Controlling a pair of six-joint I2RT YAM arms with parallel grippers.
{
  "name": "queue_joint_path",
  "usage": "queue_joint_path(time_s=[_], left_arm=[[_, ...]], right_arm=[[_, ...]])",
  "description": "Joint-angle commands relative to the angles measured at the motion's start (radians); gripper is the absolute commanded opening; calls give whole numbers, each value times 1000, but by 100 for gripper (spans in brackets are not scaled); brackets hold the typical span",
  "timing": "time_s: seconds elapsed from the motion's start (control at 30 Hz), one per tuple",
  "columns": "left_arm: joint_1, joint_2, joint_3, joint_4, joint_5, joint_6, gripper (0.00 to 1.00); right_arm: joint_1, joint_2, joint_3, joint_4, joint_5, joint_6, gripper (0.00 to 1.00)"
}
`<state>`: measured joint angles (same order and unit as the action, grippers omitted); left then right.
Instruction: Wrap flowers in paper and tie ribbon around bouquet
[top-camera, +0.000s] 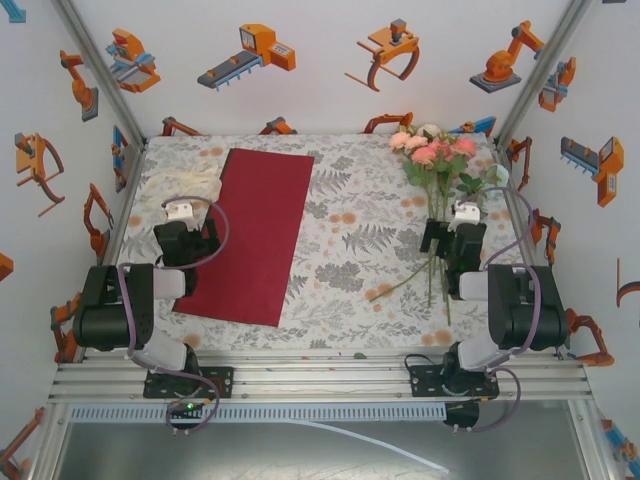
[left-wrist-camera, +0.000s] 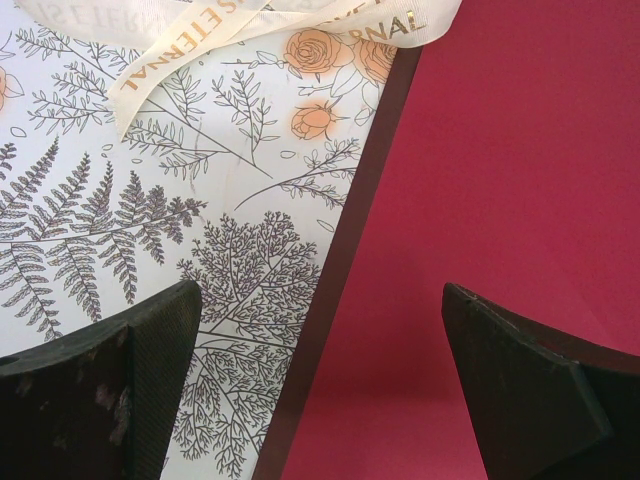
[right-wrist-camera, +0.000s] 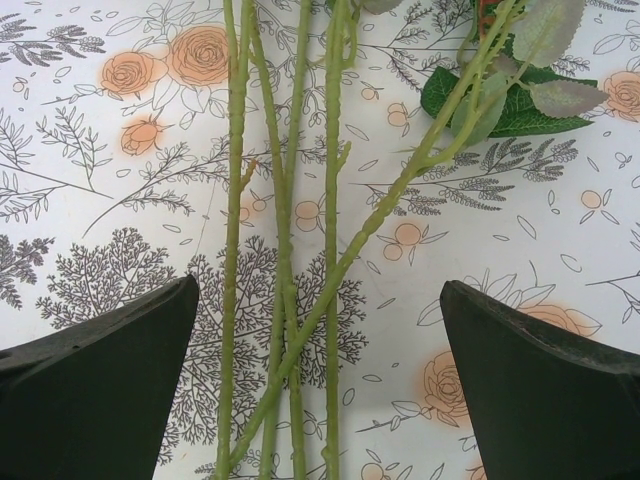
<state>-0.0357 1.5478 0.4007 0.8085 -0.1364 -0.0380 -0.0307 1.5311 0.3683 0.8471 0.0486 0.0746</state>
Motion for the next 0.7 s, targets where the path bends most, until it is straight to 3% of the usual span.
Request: queue_joint_path(time_s=[0.0, 0.07, 0.17, 0.27, 0.37, 0.47, 0.53, 0.67], left_arm=[[1, -9, 2, 34, 10, -5, 97], [-1, -27, -6, 43, -5, -8, 97], [-21, -178, -38, -20, -108, -19, 97], [-39, -417, 57, -409, -210, -149, 97], [-38, -527, 229, -791, -125, -309, 97], [-36, -486, 393, -1026, 46, -344, 97], [-28, -409, 479, -1121, 122, -339, 99], [-3, -191, 616, -1191, 246, -285, 89]], right_arm=[[-6, -82, 20, -40, 9, 2, 99], [-6, -199, 56, -206, 1, 7, 99], [-6, -398, 195, -622, -26, 199, 99], [6, -483, 327, -867, -187, 418, 94], [88, -485, 419, -997, -267, 527, 93], [256, -441, 495, -1072, -232, 561, 91], [381, -392, 532, -1071, -198, 580, 89], [590, -229, 608, -1000, -174, 620, 88]])
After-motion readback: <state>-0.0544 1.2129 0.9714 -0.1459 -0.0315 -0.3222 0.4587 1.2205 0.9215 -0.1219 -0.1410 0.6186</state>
